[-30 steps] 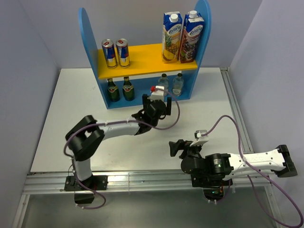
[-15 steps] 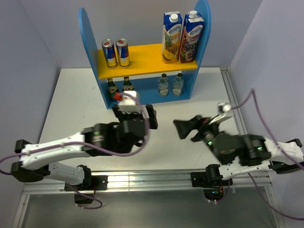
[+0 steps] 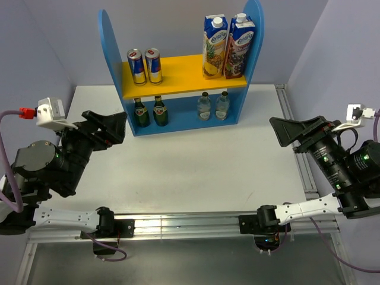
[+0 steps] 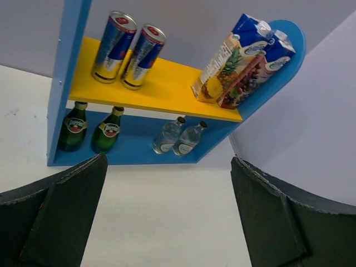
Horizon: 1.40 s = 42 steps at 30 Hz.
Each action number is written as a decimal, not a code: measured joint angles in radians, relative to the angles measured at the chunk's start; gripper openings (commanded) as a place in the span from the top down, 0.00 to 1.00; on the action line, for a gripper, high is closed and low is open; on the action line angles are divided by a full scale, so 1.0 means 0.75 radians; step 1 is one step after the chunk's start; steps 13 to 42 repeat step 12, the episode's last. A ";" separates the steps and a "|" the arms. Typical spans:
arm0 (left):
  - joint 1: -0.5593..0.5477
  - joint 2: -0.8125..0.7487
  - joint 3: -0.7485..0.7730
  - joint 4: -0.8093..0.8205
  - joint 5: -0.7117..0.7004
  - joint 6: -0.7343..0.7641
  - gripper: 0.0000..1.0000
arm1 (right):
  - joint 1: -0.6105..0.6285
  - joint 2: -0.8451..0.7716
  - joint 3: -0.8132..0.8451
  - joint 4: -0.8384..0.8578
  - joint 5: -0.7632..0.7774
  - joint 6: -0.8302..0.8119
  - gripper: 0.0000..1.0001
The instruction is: Place and organize the beverage onto the shelf
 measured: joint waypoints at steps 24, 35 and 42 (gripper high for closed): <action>0.000 -0.056 -0.167 0.117 -0.129 0.136 0.00 | 0.000 -0.089 -0.053 -0.015 0.108 -0.079 0.00; 0.000 -0.056 -0.167 0.117 -0.129 0.136 0.00 | 0.000 -0.089 -0.053 -0.015 0.108 -0.079 0.00; 0.000 -0.056 -0.167 0.117 -0.129 0.136 0.00 | 0.000 -0.089 -0.053 -0.015 0.108 -0.079 0.00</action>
